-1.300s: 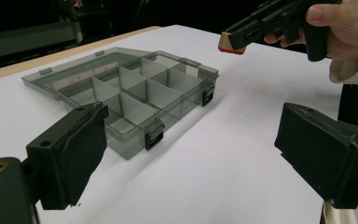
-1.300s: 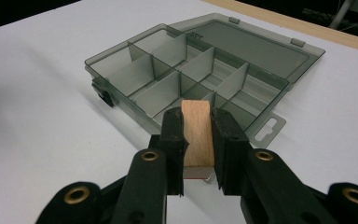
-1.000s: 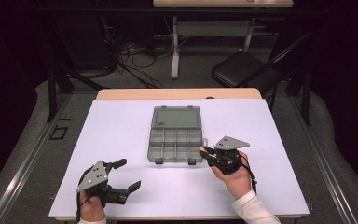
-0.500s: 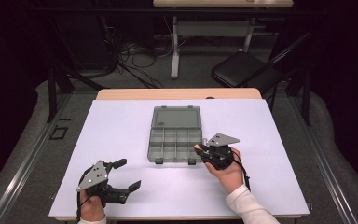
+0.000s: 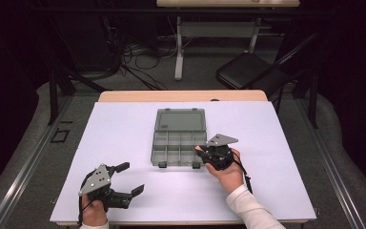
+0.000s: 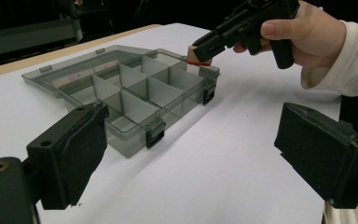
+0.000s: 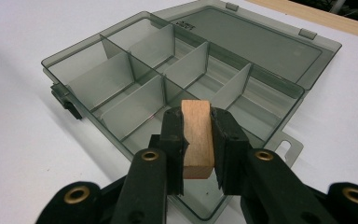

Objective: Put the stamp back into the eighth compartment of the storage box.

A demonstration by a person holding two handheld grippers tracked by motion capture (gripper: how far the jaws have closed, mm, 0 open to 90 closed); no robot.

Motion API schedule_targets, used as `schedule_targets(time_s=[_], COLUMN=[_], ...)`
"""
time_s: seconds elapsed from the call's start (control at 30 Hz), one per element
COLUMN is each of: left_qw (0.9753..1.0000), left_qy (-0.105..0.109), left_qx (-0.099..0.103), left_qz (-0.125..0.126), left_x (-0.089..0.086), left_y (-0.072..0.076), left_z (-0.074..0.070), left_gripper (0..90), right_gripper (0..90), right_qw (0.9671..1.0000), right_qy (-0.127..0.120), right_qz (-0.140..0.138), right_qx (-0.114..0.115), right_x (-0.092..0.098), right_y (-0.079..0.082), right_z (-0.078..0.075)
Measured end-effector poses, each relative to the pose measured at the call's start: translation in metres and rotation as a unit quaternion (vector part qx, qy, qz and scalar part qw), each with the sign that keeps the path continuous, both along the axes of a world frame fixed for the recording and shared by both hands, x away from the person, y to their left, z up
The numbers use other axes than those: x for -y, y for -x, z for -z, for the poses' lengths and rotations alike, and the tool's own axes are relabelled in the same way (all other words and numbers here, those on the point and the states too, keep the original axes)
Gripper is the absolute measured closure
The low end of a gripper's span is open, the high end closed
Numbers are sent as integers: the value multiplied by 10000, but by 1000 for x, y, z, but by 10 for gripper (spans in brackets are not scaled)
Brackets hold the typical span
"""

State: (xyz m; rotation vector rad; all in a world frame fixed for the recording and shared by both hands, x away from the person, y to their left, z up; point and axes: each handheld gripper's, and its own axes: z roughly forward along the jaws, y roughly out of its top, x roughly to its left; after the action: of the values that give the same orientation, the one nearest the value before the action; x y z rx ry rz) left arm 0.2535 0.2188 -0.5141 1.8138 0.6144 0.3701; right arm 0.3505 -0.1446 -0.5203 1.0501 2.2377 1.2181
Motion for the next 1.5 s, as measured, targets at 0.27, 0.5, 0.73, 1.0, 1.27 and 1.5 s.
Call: schedule_targets(time_s=[0.27,0.5,0.73,1.0,1.27,1.5], left_qw=[10000,10000,10000,10000,10000,10000], left_qy=[15,12,3,-20,-23,-30], left_qx=[4,-14,-17,-32,-37,-31], left_qz=[9,7,9,27,37,35], left_x=[0,0,1,1,1,1], left_y=[0,0,0,0,-1,-1], left_z=[0,1,1,1,1,1], left_gripper=[90,91,91,92,93,93], right_gripper=[762,762,762,762,761,761], right_qw=[10000,9999,9996,9990,9986,9981], right_qy=[36,92,216,302,354,403], right_qz=[6,23,28,67,95,107], right_qx=[11,-71,-184,-331,-393,-447], right_x=[0,-1,-1,-2,-4,-4], right_y=[-1,-4,-8,-12,-14,-17], right_z=[-1,1,0,2,5,8])
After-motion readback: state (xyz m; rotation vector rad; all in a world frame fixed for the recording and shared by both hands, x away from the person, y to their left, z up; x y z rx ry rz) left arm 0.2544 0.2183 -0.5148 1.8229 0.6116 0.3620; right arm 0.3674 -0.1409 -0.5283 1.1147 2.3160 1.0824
